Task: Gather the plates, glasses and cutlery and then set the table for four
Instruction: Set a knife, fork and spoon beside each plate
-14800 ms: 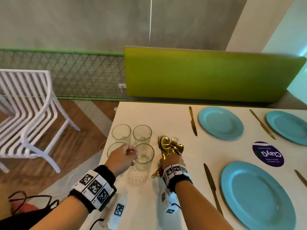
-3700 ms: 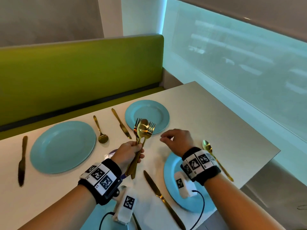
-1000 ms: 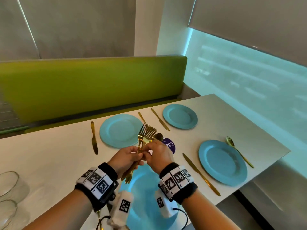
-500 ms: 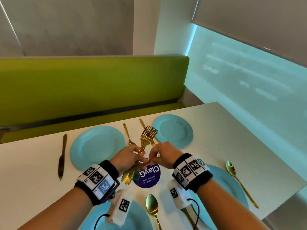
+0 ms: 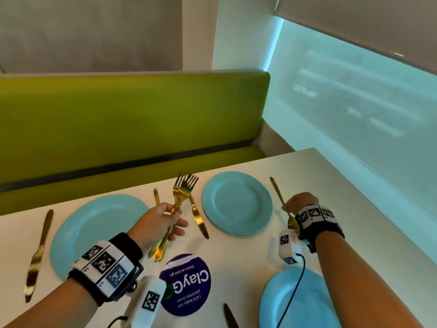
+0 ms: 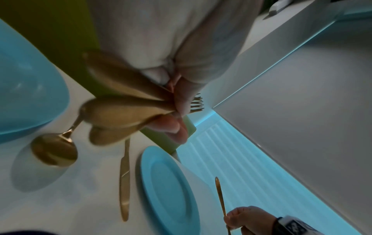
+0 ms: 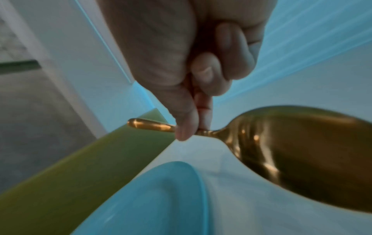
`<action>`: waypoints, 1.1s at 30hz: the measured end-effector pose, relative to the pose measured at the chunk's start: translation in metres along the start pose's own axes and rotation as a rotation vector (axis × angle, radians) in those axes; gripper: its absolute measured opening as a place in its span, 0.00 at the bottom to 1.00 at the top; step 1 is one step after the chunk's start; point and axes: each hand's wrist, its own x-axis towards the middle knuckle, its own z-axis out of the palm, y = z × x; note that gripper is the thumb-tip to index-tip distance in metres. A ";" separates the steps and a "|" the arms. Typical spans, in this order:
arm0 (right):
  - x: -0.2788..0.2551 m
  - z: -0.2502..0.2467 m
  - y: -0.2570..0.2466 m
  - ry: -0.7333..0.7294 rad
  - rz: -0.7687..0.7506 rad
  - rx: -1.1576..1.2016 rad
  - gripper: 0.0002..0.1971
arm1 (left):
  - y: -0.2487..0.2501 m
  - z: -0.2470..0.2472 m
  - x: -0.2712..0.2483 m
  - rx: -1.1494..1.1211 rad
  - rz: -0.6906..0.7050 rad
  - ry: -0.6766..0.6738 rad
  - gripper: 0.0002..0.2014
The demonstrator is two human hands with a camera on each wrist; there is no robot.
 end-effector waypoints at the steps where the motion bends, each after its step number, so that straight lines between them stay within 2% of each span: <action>1: 0.013 0.004 0.007 -0.034 0.035 -0.011 0.12 | -0.002 0.000 0.004 0.010 -0.007 -0.010 0.07; 3: 0.034 0.015 0.020 -0.045 0.062 -0.073 0.11 | -0.005 0.002 0.013 0.026 -0.020 -0.017 0.07; 6: 0.046 0.028 0.025 -0.035 0.095 -0.047 0.10 | -0.006 0.002 0.025 0.030 -0.034 -0.009 0.06; 11: 0.058 0.040 0.023 -0.014 0.076 -0.032 0.09 | -0.004 0.004 0.041 0.055 -0.016 0.002 0.07; 15: 0.067 0.049 0.017 0.021 0.042 -0.011 0.12 | -0.006 0.009 0.045 0.079 -0.020 -0.013 0.07; 18: 0.068 0.047 0.010 0.029 0.024 -0.016 0.03 | -0.010 0.010 0.047 0.080 -0.030 -0.021 0.07; 19: 0.070 0.047 0.011 0.050 0.021 -0.022 0.08 | -0.011 0.010 0.047 0.080 -0.032 -0.023 0.07; 21: 0.068 0.046 0.013 0.084 0.002 -0.073 0.13 | -0.012 0.009 0.047 0.074 -0.030 -0.025 0.07; 24: 0.062 0.049 0.016 0.030 -0.056 -0.238 0.17 | -0.012 0.010 0.048 0.071 -0.031 -0.025 0.07; 28: 0.057 0.052 0.014 0.001 -0.105 -0.369 0.20 | -0.014 0.013 0.048 0.074 -0.035 -0.038 0.07; 33: 0.063 0.051 0.011 0.108 -0.061 -0.310 0.18 | -0.015 0.010 0.047 0.066 -0.039 -0.027 0.07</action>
